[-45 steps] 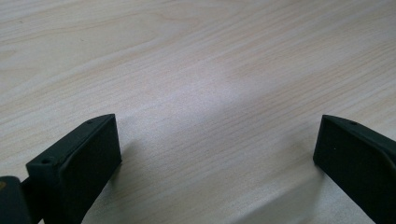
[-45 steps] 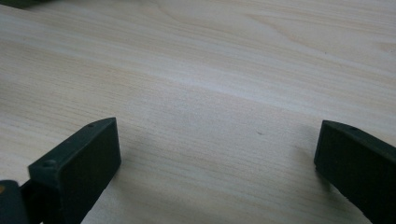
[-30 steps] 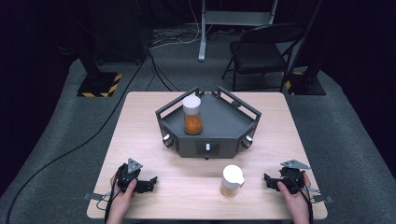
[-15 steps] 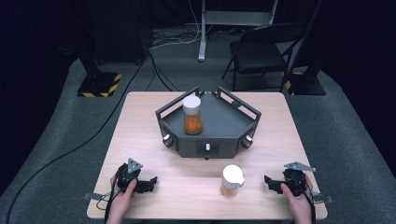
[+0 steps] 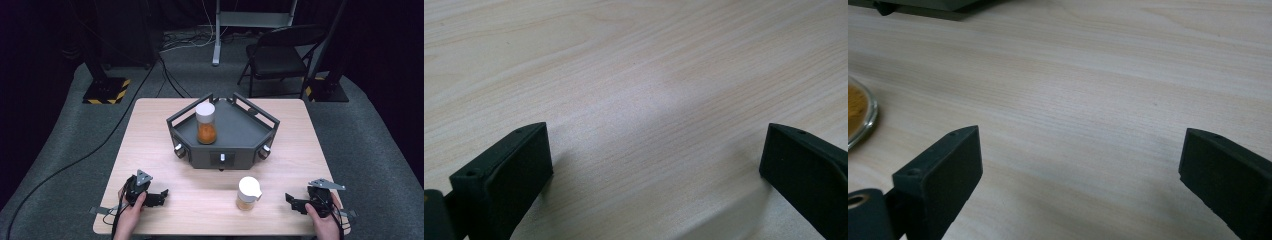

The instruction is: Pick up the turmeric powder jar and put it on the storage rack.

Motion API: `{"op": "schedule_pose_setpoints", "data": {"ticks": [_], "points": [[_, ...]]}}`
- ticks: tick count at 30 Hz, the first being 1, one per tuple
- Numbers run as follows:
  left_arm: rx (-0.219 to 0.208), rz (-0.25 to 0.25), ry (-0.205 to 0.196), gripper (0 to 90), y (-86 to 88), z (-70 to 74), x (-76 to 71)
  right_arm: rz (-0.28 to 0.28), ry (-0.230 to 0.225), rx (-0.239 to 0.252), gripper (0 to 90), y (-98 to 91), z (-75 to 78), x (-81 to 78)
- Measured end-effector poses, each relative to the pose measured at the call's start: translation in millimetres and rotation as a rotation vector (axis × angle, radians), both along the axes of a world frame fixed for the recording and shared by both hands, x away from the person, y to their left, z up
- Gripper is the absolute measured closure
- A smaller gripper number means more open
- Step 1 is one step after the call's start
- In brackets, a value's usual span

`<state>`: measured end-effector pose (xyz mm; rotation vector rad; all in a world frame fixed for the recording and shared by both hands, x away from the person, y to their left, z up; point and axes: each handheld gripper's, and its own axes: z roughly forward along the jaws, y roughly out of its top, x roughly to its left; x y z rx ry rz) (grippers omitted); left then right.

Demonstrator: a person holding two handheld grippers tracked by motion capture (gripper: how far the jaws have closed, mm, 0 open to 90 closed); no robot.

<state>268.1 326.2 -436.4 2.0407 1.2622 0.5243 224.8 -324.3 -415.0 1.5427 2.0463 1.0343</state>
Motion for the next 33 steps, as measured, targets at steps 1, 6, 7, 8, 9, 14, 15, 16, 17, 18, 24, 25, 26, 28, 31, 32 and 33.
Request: {"op": "schedule_pose_setpoints", "data": {"ticks": [1,6,7,8,9,14,15,16,17,18,24,25,26,28,31,32,33], "points": [[0.0,-0.001,0.0,0.2,0.1,0.1,0.1,0.005,-0.003,0.0,2.7,0.2,1.0,-2.1],[0.0,-0.002,0.0,0.2,0.4,0.0,0.1,0.029,-0.018,0.0,2.2,0.8,3.5,-10.5],[0.0,-0.002,0.0,0.2,0.4,0.0,0.1,0.031,-0.02,0.001,2.2,0.9,3.8,-11.6],[0.0,-0.002,0.0,0.2,0.4,0.0,0.1,0.04,-0.025,0.001,2.2,0.9,4.4,-14.3],[0.0,-0.002,0.0,0.2,0.4,0.0,0.1,0.044,-0.027,0.004,2.2,0.7,4.8,-15.5],[0.0,-0.003,0.0,0.2,0.6,0.0,0.1,0.061,-0.039,0.012,2.2,1.4,7.4,-21.0],[0.0,-0.003,0.0,0.2,0.6,0.0,0.1,0.062,-0.036,0.021,2.3,1.5,8.3,-21.9],[0.0,-0.003,0.0,0.2,0.6,0.0,0.1,0.071,-0.033,0.027,2.3,1.0,9.6,-21.9],[0.0,-0.004,0.0,0.2,0.7,0.0,0.2,0.079,-0.038,0.025,2.3,1.7,10.9,-23.0],[0.0,-0.004,0.0,0.2,0.7,0.0,0.2,0.089,-0.045,0.02,2.3,2.9,12.4,-24.2],[0.0,-0.005,0.0,0.2,0.9,0.0,0.2,0.16,-0.065,0.008,2.5,7.4,23.1,-27.5],[0.0,-0.005,0.0,0.2,0.9,0.0,0.2,0.168,-0.068,0.012,2.5,8.1,24.3,-28.1],[0.0,-0.005,0.0,0.1,0.9,0.0,0.2,0.168,-0.068,0.012,2.5,8.1,24.3,-28.1],[0.0,-0.005,0.0,0.2,0.8,0.0,0.2,0.184,-0.079,0.02,2.5,10.1,26.9,-29.9],[0.0,-0.005,0.0,0.2,0.9,0.0,0.2,0.2,-0.082,0.025,2.5,12.1,29.6,-30.8],[0.0,-0.005,0.0,0.1,0.9,0.0,0.2,0.206,-0.086,0.027,2.5,12.8,30.3,-31.2],[0.0,-0.005,0.0,0.2,0.8,0.0,0.2,0.212,-0.092,0.029,2.5,13.3,30.6,-31.5]]}}
